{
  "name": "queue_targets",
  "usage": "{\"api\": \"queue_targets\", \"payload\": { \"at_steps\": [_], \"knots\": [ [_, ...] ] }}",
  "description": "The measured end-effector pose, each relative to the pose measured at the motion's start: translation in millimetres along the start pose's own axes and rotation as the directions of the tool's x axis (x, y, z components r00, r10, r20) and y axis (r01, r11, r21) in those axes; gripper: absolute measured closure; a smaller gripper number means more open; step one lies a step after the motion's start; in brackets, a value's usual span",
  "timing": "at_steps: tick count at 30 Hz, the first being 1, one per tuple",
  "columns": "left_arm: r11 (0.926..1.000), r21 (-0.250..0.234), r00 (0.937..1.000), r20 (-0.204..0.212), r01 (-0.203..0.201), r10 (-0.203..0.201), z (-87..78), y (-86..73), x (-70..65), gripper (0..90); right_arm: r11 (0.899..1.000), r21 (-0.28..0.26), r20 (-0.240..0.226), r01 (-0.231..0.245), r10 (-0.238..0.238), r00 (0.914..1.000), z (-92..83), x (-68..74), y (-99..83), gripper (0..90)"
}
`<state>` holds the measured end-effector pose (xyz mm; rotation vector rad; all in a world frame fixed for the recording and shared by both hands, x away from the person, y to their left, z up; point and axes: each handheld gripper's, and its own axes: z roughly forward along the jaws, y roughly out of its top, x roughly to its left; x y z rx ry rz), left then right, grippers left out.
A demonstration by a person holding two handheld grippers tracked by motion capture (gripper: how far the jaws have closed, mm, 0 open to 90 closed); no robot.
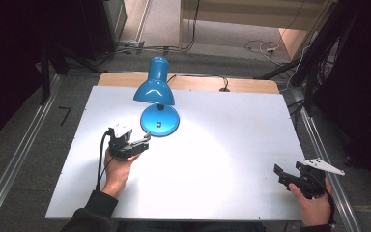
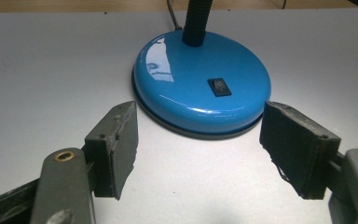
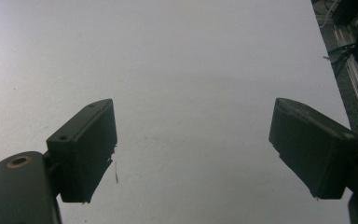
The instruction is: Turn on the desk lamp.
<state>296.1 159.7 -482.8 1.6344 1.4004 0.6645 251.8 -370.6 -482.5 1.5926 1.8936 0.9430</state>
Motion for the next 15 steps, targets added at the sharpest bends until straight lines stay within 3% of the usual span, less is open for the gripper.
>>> {"api": "queue_targets", "payload": {
  "at_steps": [15],
  "knots": [
    [0.9999,-0.017,1.0,-0.006,0.001,-0.001,-20.0,-6.2,7.2,27.6,1.0,0.003,0.001,-0.001,0.001,1.0,-0.5,0.1,-0.5,13.7]
  ]
}}
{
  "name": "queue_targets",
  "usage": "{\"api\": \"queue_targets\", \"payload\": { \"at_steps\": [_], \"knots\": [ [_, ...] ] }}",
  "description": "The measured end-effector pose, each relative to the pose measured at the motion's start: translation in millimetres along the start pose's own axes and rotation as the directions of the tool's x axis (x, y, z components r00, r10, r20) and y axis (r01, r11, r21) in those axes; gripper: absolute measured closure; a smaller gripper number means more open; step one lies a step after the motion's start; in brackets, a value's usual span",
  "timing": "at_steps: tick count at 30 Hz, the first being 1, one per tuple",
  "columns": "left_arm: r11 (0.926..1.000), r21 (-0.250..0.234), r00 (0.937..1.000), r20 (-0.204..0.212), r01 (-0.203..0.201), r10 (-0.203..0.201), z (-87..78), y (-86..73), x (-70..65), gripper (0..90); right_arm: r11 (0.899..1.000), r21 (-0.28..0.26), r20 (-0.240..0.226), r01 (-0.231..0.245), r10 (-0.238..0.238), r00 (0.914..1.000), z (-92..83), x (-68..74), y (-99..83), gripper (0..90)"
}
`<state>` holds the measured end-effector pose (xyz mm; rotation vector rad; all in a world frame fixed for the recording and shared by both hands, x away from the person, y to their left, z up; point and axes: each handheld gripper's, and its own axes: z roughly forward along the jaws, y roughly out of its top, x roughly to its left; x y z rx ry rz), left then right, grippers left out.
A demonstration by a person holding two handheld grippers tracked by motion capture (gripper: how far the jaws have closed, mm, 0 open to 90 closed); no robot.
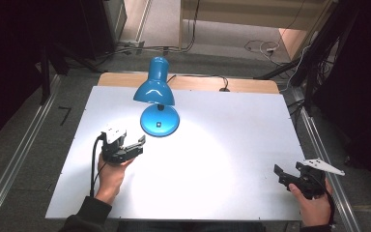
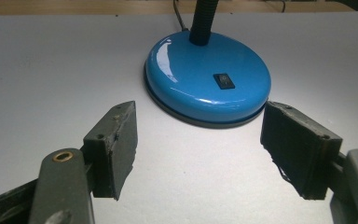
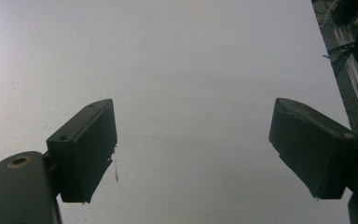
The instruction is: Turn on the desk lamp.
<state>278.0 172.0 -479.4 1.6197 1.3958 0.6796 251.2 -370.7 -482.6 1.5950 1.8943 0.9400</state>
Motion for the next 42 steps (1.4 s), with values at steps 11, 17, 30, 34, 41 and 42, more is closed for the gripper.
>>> {"api": "queue_targets", "payload": {
  "at_steps": [11,17,30,34,41,42],
  "knots": [
    [1.0,0.002,0.9999,-0.013,0.006,-0.006,-6.8,-3.7,4.8,27.6,1.0,0.003,-0.001,-0.003,0.003,1.0,0.4,-0.4,-0.2,13.7],
    [0.9999,0.002,0.9998,-0.016,0.011,-0.011,-11.4,-6.5,6.7,27.6,1.0,0.0,-0.003,-0.001,0.001,1.0,0.5,-1.0,-0.3,13.7],
    [1.0,0.003,0.9998,-0.021,0.005,-0.005,-22.2,-10.9,10.1,27.3,1.0,0.003,0.0,-0.004,0.004,1.0,0.0,-0.4,-0.3,13.7],
    [1.0,0.002,0.9996,-0.027,0.009,-0.009,-26.2,-11.9,12.4,27.3,1.0,0.002,-0.002,-0.002,0.002,1.0,0.1,-0.7,-0.4,13.8],
    [0.9999,-0.004,0.9995,-0.029,0.014,-0.014,-32.8,-14.0,15.1,27.2,1.0,0.003,0.001,-0.002,0.002,1.0,0.1,-0.3,-0.4,13.8],
    [0.9999,-0.006,0.9995,-0.028,0.012,-0.012,-34.0,-14.3,15.2,27.3,1.0,0.003,0.0,-0.001,0.001,1.0,0.1,-0.3,-0.4,13.8]
  ]
}}
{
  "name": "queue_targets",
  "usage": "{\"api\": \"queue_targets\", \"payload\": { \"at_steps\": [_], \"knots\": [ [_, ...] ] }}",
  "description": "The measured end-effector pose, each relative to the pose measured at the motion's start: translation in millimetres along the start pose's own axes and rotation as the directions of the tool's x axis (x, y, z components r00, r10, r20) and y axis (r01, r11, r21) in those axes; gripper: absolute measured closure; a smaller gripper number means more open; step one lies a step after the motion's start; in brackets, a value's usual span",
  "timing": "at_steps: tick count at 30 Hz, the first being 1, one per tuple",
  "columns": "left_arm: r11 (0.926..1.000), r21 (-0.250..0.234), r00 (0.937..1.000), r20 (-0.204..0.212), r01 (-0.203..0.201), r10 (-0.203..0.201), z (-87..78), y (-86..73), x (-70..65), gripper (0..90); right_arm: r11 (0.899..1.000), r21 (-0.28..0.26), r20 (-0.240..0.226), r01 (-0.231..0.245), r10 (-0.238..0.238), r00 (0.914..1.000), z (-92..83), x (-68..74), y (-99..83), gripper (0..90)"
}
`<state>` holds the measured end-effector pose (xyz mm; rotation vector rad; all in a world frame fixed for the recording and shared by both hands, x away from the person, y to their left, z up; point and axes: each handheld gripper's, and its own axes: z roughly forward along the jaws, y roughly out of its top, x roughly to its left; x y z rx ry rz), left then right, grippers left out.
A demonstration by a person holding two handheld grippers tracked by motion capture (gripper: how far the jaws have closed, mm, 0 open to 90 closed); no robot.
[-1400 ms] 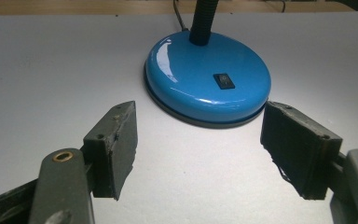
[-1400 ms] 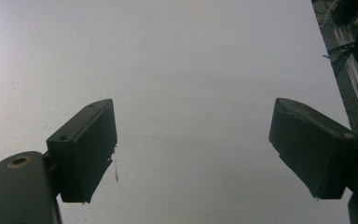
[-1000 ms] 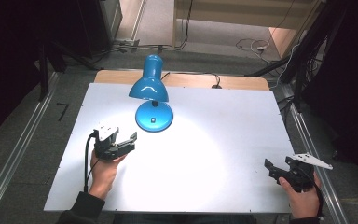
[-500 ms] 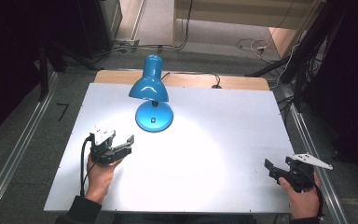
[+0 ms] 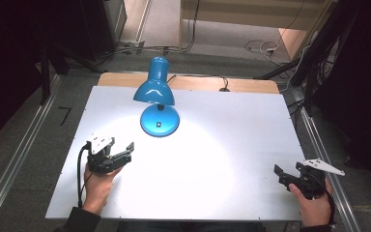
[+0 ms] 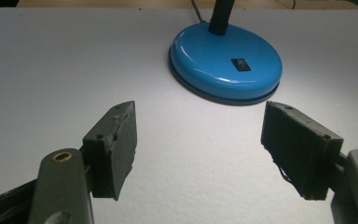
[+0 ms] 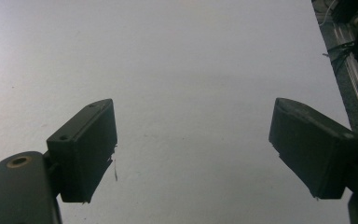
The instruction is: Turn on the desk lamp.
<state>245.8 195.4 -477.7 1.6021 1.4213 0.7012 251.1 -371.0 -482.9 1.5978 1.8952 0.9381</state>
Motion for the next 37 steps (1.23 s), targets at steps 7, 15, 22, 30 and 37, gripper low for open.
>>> {"api": "queue_targets", "payload": {
  "at_steps": [7,15,22,30,37],
  "knots": [
    [1.0,-0.002,1.0,-0.01,0.001,-0.001,-7.3,-2.6,3.9,27.1,1.0,0.0,0.001,0.0,0.0,1.0,0.3,-0.4,-0.1,13.8],
    [1.0,0.0,0.9995,-0.028,-0.01,0.01,-14.0,-6.9,8.0,27.1,1.0,0.001,0.003,-0.002,0.002,1.0,0.2,-0.4,-0.1,13.8],
    [1.0,-0.002,0.9992,-0.041,-0.003,0.003,-21.2,-10.2,13.4,26.2,1.0,0.0,0.006,-0.002,0.002,1.0,-0.1,-1.3,-0.3,13.8],
    [0.9999,-0.001,0.9981,-0.06,0.013,-0.013,-32.3,-16.3,25.0,26.2,1.0,0.002,0.011,-0.006,0.006,0.9999,0.0,-2.4,-0.4,13.8],
    [0.9991,0.02,0.9957,-0.086,0.036,-0.034,-41.9,-24.7,34.8,17.0,1.0,0.001,0.019,-0.01,0.01,0.9998,-0.4,-5.8,-1.4,13.7]
  ]
}}
